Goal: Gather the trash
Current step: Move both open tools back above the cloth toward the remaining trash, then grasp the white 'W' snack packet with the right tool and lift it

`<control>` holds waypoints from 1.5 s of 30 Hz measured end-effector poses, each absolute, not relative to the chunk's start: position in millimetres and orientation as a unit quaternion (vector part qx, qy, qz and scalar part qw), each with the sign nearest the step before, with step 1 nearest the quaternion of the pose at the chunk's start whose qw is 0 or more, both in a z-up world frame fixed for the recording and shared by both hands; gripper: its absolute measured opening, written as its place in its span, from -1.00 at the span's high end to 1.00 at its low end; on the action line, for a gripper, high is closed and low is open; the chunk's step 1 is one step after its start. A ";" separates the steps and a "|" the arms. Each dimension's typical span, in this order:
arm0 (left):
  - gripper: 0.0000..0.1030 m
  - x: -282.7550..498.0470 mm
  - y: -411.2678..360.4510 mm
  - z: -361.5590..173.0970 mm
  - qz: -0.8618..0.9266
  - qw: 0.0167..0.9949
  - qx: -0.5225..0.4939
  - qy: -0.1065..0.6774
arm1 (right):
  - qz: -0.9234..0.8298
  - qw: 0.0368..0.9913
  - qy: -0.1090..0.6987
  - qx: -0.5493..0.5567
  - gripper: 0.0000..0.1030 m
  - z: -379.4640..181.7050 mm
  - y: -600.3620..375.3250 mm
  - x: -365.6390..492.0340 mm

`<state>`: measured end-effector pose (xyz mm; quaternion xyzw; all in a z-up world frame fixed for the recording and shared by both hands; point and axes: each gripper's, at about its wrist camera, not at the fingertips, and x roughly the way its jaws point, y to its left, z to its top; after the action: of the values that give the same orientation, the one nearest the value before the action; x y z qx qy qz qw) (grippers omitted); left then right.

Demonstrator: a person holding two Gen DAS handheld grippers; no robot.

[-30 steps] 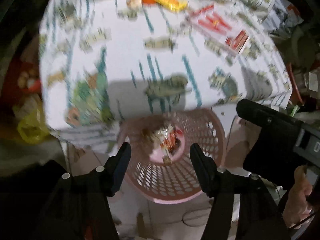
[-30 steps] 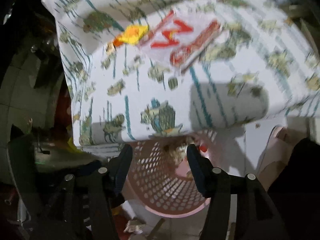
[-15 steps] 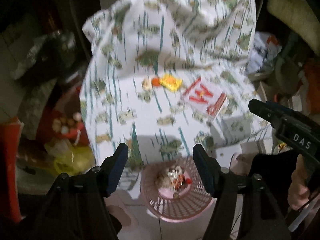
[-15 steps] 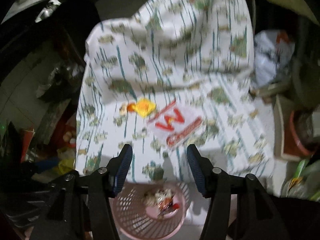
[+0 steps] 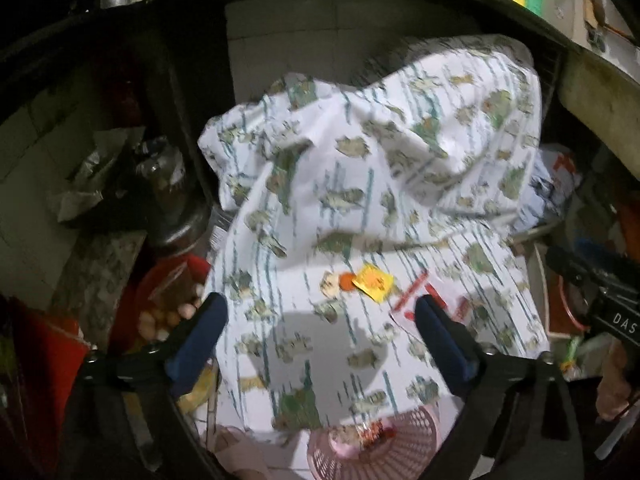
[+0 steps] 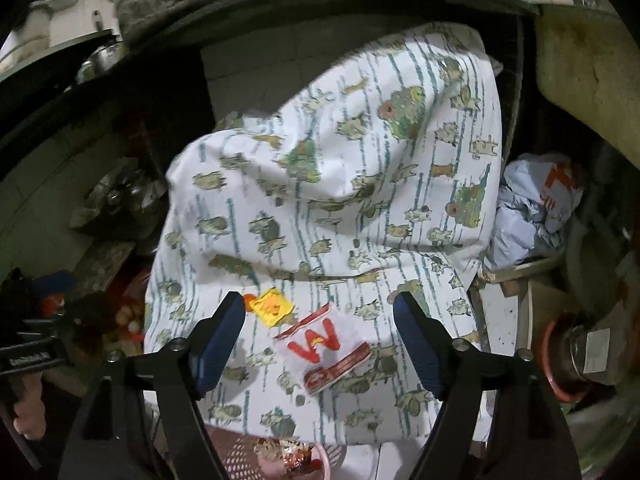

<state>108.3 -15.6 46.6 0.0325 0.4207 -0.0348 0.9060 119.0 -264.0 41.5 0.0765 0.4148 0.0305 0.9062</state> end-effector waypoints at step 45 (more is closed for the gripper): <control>-0.91 215.4 -12.2 -48.7 -0.019 0.854 0.000 0.519 | 0.011 0.703 0.653 0.283 0.94 -178.3 -267.1 178.0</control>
<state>215.4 -12.2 -48.7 -0.0004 0.5193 -0.0185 0.8544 178.0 -267.1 -178.3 0.2825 0.6525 0.0113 0.7030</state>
